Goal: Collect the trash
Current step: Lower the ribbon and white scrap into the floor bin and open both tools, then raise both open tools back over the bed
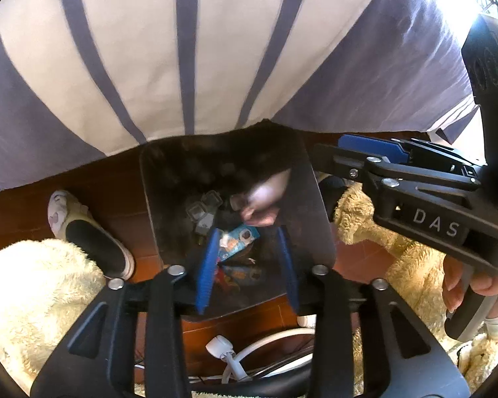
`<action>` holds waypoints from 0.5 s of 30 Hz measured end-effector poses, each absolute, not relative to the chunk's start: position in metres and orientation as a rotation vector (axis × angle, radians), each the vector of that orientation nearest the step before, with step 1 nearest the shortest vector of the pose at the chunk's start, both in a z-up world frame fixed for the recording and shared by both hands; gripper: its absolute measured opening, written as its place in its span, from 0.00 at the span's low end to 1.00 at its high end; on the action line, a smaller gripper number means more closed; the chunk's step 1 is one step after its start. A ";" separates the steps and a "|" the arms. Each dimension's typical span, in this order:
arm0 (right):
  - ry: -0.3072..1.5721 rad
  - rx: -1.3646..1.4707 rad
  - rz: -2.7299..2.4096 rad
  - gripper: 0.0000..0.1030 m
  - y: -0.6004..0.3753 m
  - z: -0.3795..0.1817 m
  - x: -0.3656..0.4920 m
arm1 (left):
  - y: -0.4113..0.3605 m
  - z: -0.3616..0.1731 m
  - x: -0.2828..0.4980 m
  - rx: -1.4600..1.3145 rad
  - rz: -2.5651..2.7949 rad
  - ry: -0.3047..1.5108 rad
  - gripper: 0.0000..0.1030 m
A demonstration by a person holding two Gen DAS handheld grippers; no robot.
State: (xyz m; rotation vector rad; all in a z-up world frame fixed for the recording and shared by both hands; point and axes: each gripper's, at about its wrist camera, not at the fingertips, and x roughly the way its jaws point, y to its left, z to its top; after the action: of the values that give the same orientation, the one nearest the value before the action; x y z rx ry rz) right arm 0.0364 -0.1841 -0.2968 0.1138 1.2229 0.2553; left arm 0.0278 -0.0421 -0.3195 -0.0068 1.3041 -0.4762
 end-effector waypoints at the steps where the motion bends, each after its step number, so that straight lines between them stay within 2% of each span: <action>1: 1.215 0.111 0.250 0.44 -0.185 -0.294 0.036 | -0.041 -0.317 0.027 -0.006 -0.468 1.297 0.41; 3: 1.193 0.110 0.236 0.58 -0.189 -0.286 0.034 | -0.038 -0.311 0.026 -0.006 -0.456 1.284 0.50; 4: 1.183 0.110 0.228 0.68 -0.190 -0.282 0.033 | -0.036 -0.307 0.025 -0.003 -0.448 1.275 0.52; 5: 1.173 0.108 0.217 0.80 -0.192 -0.279 0.032 | -0.034 -0.303 0.025 -0.002 -0.440 1.264 0.60; 6: 1.161 0.102 0.203 0.84 -0.194 -0.274 0.031 | -0.032 -0.296 0.024 0.001 -0.430 1.247 0.67; 7: 1.149 0.091 0.189 0.91 -0.196 -0.270 0.029 | -0.031 -0.292 0.023 0.003 -0.424 1.236 0.70; 9: 1.134 0.066 0.169 0.94 -0.197 -0.263 0.027 | -0.027 -0.280 0.022 0.006 -0.410 1.207 0.81; 15: 1.073 0.070 0.172 0.95 -0.206 -0.234 0.020 | -0.020 -0.237 0.020 0.023 -0.392 1.103 0.86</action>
State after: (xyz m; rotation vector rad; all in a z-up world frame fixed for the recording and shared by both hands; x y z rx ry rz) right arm 0.0198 -0.2057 -0.2337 0.0700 1.0734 0.1721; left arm 0.0201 -0.0201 -0.2367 0.0228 1.1030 -0.3924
